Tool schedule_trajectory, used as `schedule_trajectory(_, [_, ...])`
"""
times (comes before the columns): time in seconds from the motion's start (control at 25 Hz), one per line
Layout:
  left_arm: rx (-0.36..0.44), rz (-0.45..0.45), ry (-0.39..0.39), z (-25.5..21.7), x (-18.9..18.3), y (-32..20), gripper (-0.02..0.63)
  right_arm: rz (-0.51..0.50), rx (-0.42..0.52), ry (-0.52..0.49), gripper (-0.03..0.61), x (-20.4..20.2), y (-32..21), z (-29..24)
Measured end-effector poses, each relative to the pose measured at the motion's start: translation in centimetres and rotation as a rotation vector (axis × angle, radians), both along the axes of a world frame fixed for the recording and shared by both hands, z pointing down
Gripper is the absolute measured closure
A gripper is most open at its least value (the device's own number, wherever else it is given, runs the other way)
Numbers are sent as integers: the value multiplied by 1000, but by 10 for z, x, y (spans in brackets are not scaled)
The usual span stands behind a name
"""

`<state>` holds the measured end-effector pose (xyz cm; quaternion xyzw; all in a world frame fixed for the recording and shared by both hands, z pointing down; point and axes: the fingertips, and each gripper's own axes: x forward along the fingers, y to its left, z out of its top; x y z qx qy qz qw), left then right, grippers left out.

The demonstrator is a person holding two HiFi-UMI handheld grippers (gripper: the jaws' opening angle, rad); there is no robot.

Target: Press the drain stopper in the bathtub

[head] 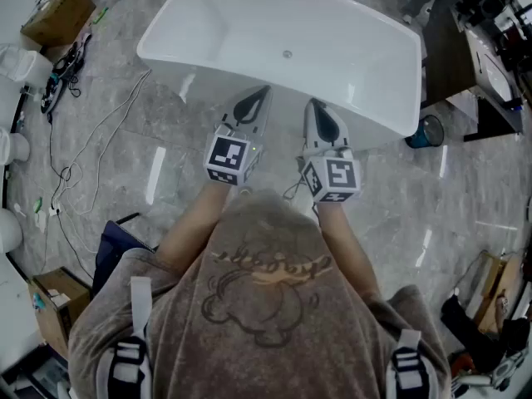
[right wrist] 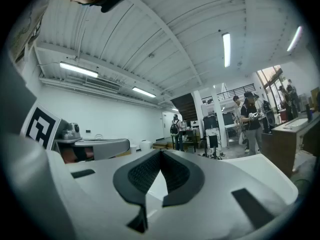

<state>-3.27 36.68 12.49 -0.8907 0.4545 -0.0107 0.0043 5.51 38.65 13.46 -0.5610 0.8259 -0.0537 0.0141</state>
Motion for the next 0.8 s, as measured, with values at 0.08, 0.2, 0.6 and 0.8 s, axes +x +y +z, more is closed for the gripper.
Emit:
schedule_trajectory(0.08, [-4,0,4,0,1,0,614,0,-2,0,574,0,0,1])
schedule_trajectory(0.2, [-5,1,6,0,1,-1,614,4,-1,4,574,0,-1,1])
schedule_trajectory(0.6, [-11,19,7,4,-15,-1,614,3,9,0,573,-15,0,-1])
schedule_trajectory(0.8, [-5,53,6,9,-26,-5,614,23,15,5,572,-27,-3,2])
